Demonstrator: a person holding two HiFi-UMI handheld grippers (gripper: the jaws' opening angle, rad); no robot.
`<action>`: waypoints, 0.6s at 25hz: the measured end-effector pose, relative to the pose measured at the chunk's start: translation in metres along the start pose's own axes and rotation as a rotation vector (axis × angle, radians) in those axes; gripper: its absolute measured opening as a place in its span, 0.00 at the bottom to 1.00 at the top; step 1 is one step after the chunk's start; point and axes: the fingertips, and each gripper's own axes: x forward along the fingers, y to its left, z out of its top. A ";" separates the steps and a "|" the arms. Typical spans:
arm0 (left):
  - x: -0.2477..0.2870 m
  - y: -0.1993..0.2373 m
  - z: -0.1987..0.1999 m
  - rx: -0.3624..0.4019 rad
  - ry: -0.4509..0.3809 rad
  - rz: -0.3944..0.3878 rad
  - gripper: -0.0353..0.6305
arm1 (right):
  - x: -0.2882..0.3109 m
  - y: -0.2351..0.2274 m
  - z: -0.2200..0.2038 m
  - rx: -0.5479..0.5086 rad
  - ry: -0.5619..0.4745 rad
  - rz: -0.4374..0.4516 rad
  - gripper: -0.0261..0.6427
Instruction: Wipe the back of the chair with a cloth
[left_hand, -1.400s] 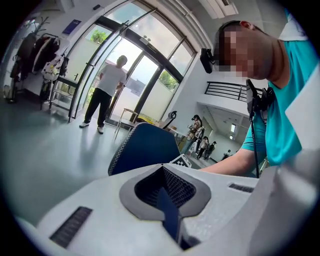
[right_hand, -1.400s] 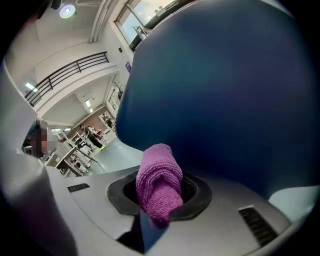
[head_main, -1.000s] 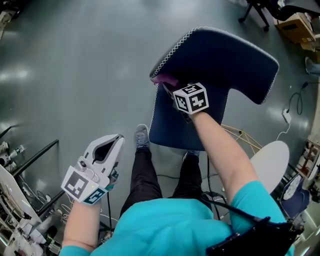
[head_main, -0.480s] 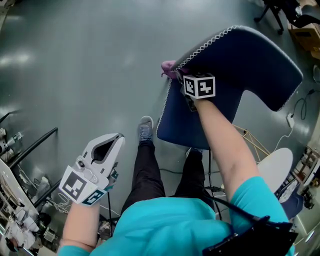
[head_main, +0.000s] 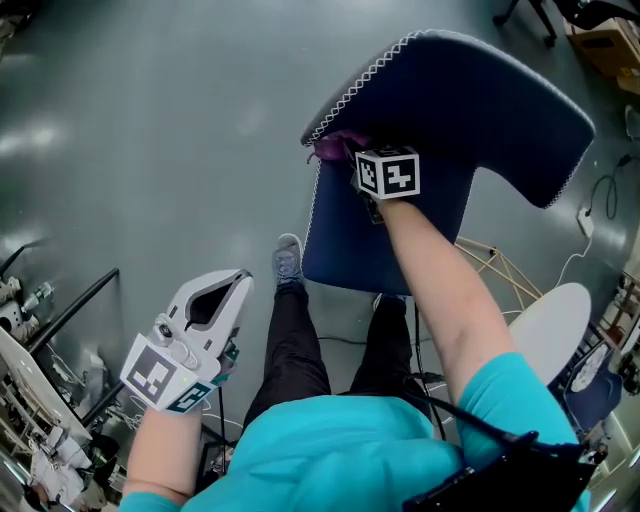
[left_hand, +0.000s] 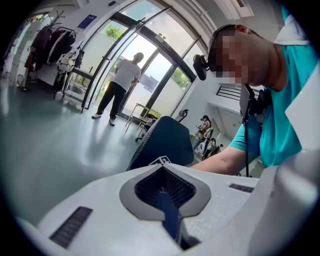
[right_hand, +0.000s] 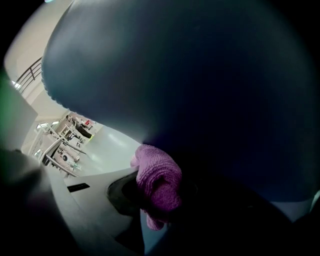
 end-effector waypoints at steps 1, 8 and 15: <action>0.007 -0.005 0.001 0.006 0.003 -0.005 0.06 | -0.005 -0.008 -0.002 0.006 -0.002 -0.002 0.16; 0.046 -0.030 0.005 0.025 0.021 -0.045 0.06 | -0.027 -0.051 -0.011 0.033 -0.020 -0.016 0.16; 0.052 -0.043 0.008 0.040 0.034 -0.074 0.06 | -0.046 -0.067 -0.023 0.059 -0.025 -0.049 0.16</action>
